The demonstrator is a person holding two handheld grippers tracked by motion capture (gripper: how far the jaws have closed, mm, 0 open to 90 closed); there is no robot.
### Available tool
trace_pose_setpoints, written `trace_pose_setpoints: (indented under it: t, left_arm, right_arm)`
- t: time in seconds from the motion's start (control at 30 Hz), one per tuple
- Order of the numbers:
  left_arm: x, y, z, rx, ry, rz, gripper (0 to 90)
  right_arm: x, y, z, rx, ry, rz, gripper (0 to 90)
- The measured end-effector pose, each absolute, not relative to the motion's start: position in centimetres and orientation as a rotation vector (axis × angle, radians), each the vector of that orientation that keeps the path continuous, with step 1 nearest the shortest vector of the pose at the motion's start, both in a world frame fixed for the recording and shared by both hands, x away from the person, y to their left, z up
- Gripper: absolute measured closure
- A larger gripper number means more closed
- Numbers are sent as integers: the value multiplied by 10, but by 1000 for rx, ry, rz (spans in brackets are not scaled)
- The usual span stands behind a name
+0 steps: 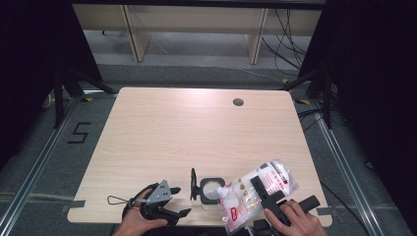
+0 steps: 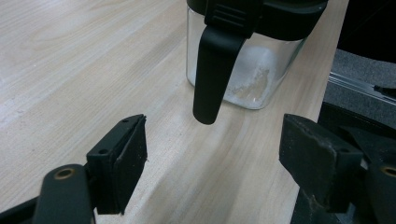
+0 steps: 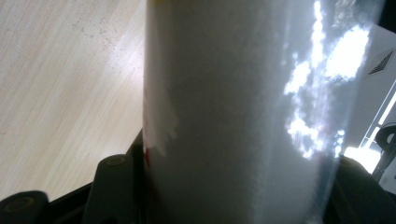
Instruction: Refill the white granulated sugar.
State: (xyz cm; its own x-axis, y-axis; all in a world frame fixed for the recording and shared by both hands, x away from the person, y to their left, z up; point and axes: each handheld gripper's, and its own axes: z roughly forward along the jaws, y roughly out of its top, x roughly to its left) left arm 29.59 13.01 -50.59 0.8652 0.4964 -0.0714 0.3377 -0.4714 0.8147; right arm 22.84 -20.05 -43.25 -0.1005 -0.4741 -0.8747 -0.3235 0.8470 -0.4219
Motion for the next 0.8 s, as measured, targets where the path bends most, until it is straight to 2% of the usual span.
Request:
trace_pose_setpoints:
  t: [0.8]
  left_arm:
    - [296, 130, -506, 2106, 606, 213, 230]
  right_arm:
    - [229, -201, -431, -631, 1706, -116, 467]
